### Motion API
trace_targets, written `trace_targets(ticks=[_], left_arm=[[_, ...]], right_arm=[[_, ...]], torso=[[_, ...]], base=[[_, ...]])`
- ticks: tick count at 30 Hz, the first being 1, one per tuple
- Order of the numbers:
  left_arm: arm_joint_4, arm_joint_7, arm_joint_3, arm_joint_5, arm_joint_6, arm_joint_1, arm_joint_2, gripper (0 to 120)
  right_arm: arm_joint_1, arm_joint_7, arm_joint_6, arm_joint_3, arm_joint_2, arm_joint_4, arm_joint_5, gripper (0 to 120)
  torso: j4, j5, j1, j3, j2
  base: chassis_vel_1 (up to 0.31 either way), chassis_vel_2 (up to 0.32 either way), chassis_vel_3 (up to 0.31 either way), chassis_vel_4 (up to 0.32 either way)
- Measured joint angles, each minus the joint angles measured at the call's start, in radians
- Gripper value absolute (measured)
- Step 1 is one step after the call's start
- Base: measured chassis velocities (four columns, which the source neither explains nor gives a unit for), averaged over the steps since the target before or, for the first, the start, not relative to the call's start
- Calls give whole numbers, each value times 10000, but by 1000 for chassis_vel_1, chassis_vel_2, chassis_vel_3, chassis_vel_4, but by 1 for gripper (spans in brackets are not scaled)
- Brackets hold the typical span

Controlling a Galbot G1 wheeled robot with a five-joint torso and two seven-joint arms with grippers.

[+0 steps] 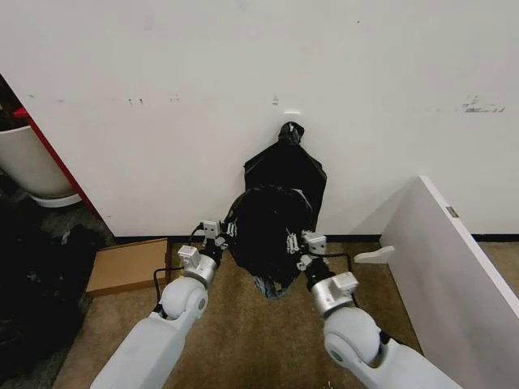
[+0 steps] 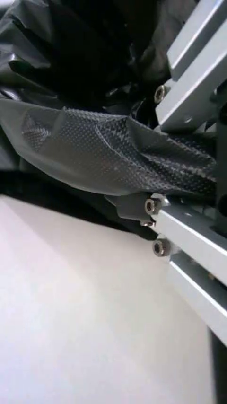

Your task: Place the garbage bag over the trash bin.

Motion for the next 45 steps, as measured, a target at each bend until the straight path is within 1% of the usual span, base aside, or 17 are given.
trace_targets(ticks=[2,4,6,8,10,12,13,15,19,22,25,28,33,35,38,40,45], left_arm=[[-95,-253,-63,-403,464,-13,31,3],[-177,-600,-113,-789,872,5,56,3],[-219,-842,-143,-1134,1096,17,51,3],[-234,-909,-154,-1245,1160,17,44,3],[-327,-1070,-180,-1557,1330,9,-8,3],[-521,-1084,-182,-1660,1390,42,-27,3],[-521,-1084,-182,-1660,1390,42,-27,3],[-668,-1082,-182,-1674,1406,104,-18,3],[-797,-1070,-176,-1673,1407,179,19,3],[-847,-1053,-173,-1657,1406,218,64,3],[-863,-1034,-180,-1642,1386,228,134,3],[-870,-1027,-185,-1644,1374,224,150,3],[-913,-1005,-189,-1703,1356,174,167,3],[-913,-1002,-189,-1705,1355,170,166,3],[-915,-990,-187,-1707,1350,158,159,3],[-927,-990,-188,-1718,1349,158,158,3],[-1099,-988,-197,-1843,1360,202,174,3]], right_arm=[[-567,269,-34,46,54,439,365,41],[-1061,422,-23,30,170,828,582,48],[-1423,597,-19,4,280,1090,757,56],[-1545,659,-18,-6,320,1152,817,58],[-1938,904,-19,-7,490,1249,1103,70],[-2145,967,114,110,628,1087,1349,78],[-2145,967,114,110,628,1087,1349,78],[-2182,949,194,216,696,913,1689,86],[-2173,909,309,283,805,705,1989,81],[-2215,762,469,280,880,634,2023,70],[-2293,576,715,247,974,512,2063,55],[-2325,522,791,247,1001,442,2066,48],[-2352,414,1004,338,1010,118,2102,25],[-2345,408,1033,352,1010,87,2111,23],[-2314,384,1281,400,1058,-89,2138,8],[-2309,379,1440,406,1103,-202,2138,2],[-2300,353,1734,406,1231,-516,2130,0]], torso=[[-2,-3,0,0,0],[-1,-1,0,0,1],[2,-3,0,0,0],[2,-4,0,0,0],[0,-3,0,-1,0],[-2,-2,0,0,1],[-2,-2,0,0,1],[-1,-2,0,0,0],[0,-2,0,1,0],[0,-2,0,1,0],[0,-2,0,1,0],[0,-2,0,1,0],[0,-2,0,1,0],[0,-1,0,1,0],[0,-2,0,1,0],[0,-2,0,1,0],[-1,-2,0,1,0]], base=[[0,0,0,0],[0,0,0,0],[0,0,0,0],[0,0,0,0],[0,0,0,0],[0,0,0,0],[0,0,0,0],[0,0,0,0],[0,0,0,0],[0,0,0,0],[0,0,0,0],[0,0,0,0],[0,0,0,0],[0,0,0,0],[0,0,0,0],[0,0,0,0],[0,0,0,0]])
